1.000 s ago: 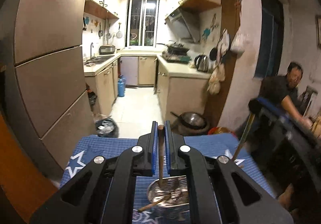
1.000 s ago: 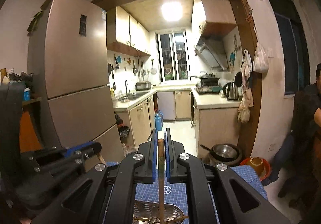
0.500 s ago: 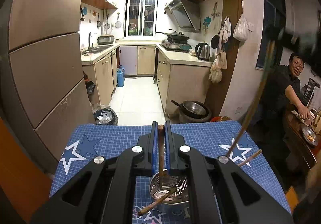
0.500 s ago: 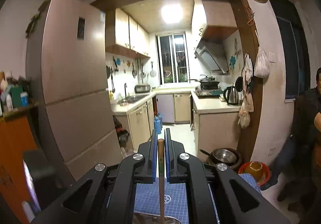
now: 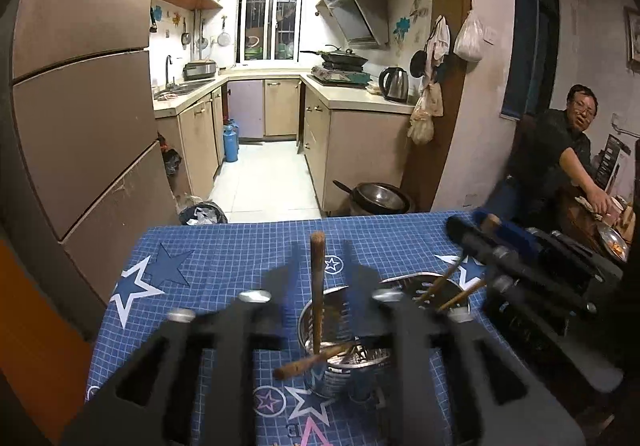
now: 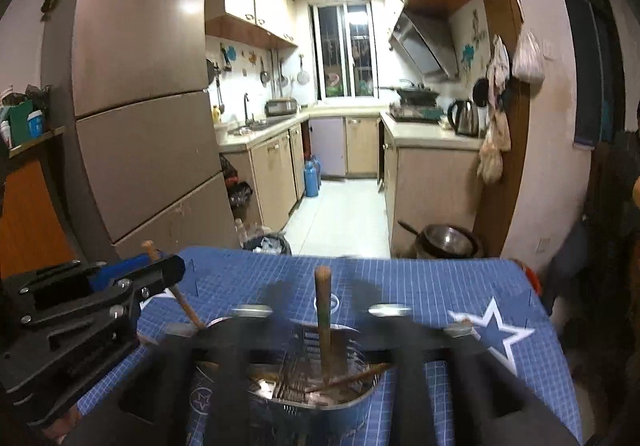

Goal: Organize utensils
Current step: 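Carry both chopsticks over the teal holder, lower them in, open both tools, then move both open tools back to the remaining chopsticks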

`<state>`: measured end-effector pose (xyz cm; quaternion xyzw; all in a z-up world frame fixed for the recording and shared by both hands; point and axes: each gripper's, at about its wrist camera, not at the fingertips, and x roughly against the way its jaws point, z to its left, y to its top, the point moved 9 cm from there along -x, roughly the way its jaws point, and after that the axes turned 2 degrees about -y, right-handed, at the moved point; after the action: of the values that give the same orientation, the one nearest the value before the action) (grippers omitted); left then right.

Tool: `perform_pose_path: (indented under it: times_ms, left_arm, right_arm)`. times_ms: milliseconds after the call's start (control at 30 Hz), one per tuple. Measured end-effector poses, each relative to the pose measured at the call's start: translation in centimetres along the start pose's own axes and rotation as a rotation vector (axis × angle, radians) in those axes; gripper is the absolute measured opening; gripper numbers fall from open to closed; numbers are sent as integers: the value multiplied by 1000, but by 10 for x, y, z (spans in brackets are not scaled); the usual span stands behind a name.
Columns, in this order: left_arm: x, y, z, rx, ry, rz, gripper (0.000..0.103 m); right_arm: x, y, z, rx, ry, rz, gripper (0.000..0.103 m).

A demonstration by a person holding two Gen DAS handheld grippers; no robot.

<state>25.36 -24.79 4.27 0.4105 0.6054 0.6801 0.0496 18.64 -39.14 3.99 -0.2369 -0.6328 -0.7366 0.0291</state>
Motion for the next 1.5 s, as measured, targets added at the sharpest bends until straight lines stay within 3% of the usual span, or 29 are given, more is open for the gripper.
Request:
perform_pose_path:
  times_ms: [33,67,267,400,567,667,733,800,933,1000,1067,1167,1233,1267,1333,1500]
  left_arm:
    - [5,0,2,3,13,-24,46]
    - [11,1,4,6,6,-47,52]
    - [37,6,6,-4,-1,-103,52]
    - [77,13,14,33,-20,-189,52]
    - [165,16,29,46,-50,-350,52]
    - [218,-1,32,6,-25,-412,52]
    - [243,-22,32,-34,-16,-414,53]
    - [258,-59,31,-84,-3,-360,57]
    - [258,-140,28,-141,42,-216,61]
    - [239,-196,25,-145,81,-59,61]
    - [222,-246,21,-152,90,69,40]
    - [203,-298,10,-115,22,203,26]
    - [195,-318,4,-67,-31,250,18]
    - [197,-326,1,-47,-52,259,16]
    - [191,-334,-8,-24,-83,281,15]
    - [173,-344,-18,-13,-102,315,14]
  right_arm:
    - [5,1,-4,-15,-24,-20,71]
    - [10,1,-6,-28,-11,-34,72]
    - [34,5,-13,-37,-12,-66,71]
    - [70,16,-20,-39,2,-132,72]
    - [157,25,-33,-17,33,-255,75]
    - [216,9,-43,2,36,-315,88]
    - [250,-11,-52,0,40,-336,99]
    - [279,-38,-63,1,23,-344,99]
    - [309,-121,-87,-4,-42,-226,99]
    - [319,-170,-91,-14,-70,-158,99]
    - [321,-212,-89,-29,-88,-80,99]
    - [323,-269,-76,-53,-86,16,93]
    - [317,-297,-63,-39,-100,70,74]
    - [315,-308,-56,-24,-106,92,70]
    - [313,-324,-42,16,-111,116,51]
    - [300,-348,-23,52,-112,179,42]
